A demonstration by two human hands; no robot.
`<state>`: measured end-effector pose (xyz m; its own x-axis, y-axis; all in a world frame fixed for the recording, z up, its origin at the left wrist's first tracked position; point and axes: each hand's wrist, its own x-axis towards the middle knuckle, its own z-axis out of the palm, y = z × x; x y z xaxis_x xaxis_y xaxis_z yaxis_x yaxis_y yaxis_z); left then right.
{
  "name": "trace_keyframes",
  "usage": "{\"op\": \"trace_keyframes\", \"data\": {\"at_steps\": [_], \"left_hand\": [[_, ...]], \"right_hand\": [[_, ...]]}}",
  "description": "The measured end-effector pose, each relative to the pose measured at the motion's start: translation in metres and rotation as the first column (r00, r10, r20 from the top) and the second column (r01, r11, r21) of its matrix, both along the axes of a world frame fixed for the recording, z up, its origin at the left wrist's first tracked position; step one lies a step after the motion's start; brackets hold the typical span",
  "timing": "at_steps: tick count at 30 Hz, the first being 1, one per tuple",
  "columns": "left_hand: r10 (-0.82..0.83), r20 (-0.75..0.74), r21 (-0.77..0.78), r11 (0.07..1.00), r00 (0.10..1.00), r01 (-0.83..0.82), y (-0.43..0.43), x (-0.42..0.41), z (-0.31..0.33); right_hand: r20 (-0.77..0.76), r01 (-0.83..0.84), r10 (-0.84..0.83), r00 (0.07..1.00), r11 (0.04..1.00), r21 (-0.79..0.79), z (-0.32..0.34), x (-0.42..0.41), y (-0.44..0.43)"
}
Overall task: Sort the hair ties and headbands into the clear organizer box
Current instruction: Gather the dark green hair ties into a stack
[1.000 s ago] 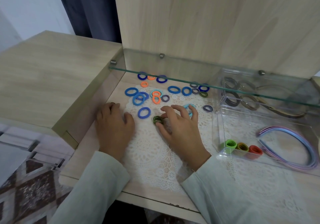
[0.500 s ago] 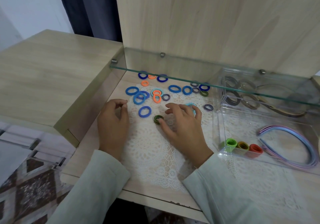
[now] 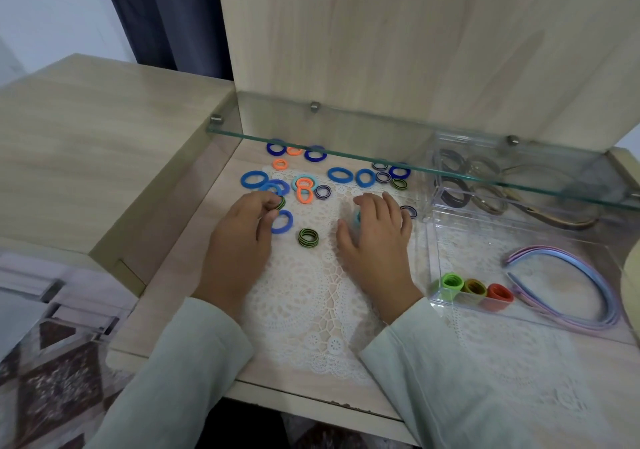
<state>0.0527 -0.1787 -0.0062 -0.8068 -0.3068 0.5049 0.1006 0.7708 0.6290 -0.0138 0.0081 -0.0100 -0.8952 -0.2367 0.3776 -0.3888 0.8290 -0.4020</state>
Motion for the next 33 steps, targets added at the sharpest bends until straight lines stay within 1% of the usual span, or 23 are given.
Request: {"op": "trace_keyframes", "data": {"at_steps": [3,9,13,19,25,33], "left_hand": [[-0.069,-0.018,-0.108,0.992,0.997,0.067,0.002,-0.005,-0.002],[-0.176,-0.087,-0.160,0.974,0.981,0.161,0.003,-0.002,-0.009],[-0.230,-0.090,-0.205,0.956,0.969,0.208,0.002,-0.004,-0.011],[-0.262,-0.122,-0.194,0.952,0.957,0.236,0.003,-0.004,-0.011],[-0.318,-0.151,-0.224,0.933,0.936,0.281,0.004,-0.002,-0.008],[-0.368,-0.096,-0.260,0.906,0.925,0.333,0.004,-0.002,-0.009]], "right_hand": [[0.016,0.018,-0.019,1.000,1.000,0.010,-0.001,-0.001,0.000],[0.034,0.010,-0.009,0.999,1.000,-0.024,-0.002,0.000,0.000],[0.030,-0.001,0.001,1.000,1.000,-0.019,-0.002,0.001,0.000],[0.055,-0.011,0.012,0.998,1.000,-0.022,-0.002,0.001,0.001],[0.058,-0.012,0.013,0.998,1.000,-0.021,-0.001,0.002,0.001],[0.052,-0.009,0.010,0.999,1.000,-0.015,-0.002,0.001,0.000]]}}
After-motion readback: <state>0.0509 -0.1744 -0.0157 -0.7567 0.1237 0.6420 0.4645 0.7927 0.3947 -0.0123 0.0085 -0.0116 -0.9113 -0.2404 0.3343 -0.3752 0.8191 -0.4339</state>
